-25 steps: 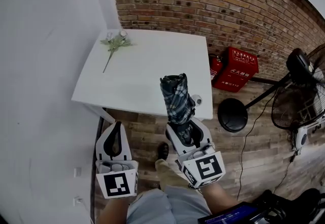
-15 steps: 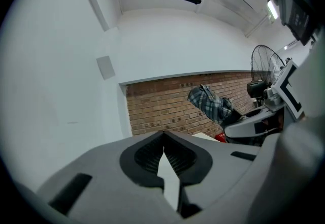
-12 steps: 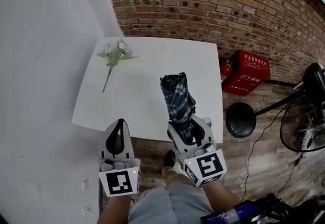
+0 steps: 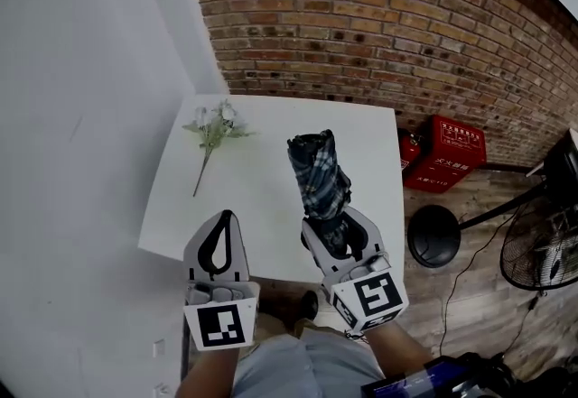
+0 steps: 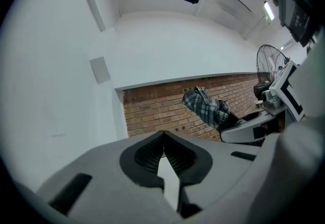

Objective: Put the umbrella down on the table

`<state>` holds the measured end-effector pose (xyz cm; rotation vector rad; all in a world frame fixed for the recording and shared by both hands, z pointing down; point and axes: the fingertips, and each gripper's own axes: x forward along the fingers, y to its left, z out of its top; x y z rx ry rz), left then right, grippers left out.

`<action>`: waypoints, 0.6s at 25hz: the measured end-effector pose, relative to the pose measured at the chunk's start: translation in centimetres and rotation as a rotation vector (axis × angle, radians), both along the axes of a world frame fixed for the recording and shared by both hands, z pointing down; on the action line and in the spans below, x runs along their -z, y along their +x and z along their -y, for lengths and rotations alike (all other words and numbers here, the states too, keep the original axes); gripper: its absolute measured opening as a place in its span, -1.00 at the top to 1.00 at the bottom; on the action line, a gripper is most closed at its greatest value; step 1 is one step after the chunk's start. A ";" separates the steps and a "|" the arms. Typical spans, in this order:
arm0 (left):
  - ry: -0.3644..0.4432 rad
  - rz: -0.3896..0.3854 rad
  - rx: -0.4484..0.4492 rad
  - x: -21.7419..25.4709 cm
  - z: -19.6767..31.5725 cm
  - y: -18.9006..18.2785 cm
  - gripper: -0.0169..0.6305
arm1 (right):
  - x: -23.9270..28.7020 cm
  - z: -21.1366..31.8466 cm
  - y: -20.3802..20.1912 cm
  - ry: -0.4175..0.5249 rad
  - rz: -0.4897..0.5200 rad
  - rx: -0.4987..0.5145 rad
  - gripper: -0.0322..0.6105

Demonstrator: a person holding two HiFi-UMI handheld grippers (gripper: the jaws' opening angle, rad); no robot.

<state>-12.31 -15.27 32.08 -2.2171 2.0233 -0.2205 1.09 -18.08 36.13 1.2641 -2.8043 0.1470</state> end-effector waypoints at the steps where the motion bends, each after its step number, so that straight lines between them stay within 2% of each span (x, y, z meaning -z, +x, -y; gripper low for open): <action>1: 0.007 0.001 0.003 0.3 0.3 -0.4 0.92 | 0.4 0.3 -0.4 0.009 0.002 0.002 0.26; 6: 0.047 0.005 0.002 1.5 1.9 -2.6 0.92 | 1.8 1.7 -2.2 0.039 0.004 -0.006 0.26; 15: 0.123 0.007 -0.050 4.7 5.3 -5.3 0.92 | 4.5 4.4 -5.1 0.091 0.000 -0.044 0.26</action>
